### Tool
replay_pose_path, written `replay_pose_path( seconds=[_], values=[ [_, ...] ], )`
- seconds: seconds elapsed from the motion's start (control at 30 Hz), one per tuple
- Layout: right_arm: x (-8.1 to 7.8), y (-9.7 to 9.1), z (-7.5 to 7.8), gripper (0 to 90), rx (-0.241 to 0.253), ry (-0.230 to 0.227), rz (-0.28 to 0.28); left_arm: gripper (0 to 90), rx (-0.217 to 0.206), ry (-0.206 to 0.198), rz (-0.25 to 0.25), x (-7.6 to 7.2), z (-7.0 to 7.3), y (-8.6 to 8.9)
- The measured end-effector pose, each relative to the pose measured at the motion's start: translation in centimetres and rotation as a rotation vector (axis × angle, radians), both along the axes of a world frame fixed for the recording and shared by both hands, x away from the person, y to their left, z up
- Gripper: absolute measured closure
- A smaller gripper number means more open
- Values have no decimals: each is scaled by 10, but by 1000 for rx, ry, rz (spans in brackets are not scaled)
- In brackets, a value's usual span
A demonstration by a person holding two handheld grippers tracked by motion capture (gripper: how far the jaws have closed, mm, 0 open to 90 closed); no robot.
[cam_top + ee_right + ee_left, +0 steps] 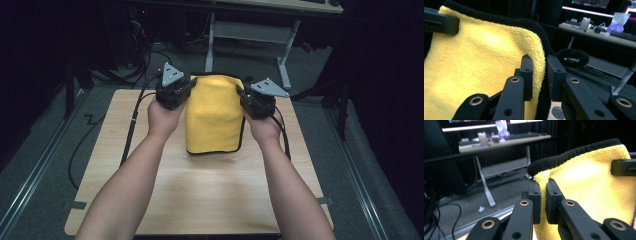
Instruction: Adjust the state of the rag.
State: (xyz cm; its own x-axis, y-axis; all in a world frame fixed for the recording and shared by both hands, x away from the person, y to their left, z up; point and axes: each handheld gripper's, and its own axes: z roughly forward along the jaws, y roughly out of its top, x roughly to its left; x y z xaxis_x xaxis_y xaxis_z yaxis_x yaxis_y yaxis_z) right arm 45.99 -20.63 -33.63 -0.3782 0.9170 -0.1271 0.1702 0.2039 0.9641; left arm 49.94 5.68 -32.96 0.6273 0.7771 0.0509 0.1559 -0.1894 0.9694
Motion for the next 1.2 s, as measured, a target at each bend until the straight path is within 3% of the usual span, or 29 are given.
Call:
replay_pose_path(
  seconds=[0.23, 0.43, 0.7, 0.87, 1.2],
  values=[
    [15, -5, -12, 776, -71, 58, 29, 841, -9, 92, -12, 18, -22, 0],
    [27, -12, -27, 777, -80, 122, 47, 852, 28, 141, -45, 26, -41, -1],
    [34, -13, -41, 777, -106, 175, 83, 849, 4, 227, -72, 36, -60, 7],
    [37, -13, -47, 776, -94, 202, 90, 838, -6, 270, -75, 38, -72, 9],
    [40, -20, -60, 769, -17, 245, 113, 827, -50, 315, -78, 37, -83, 16]
  ],
)
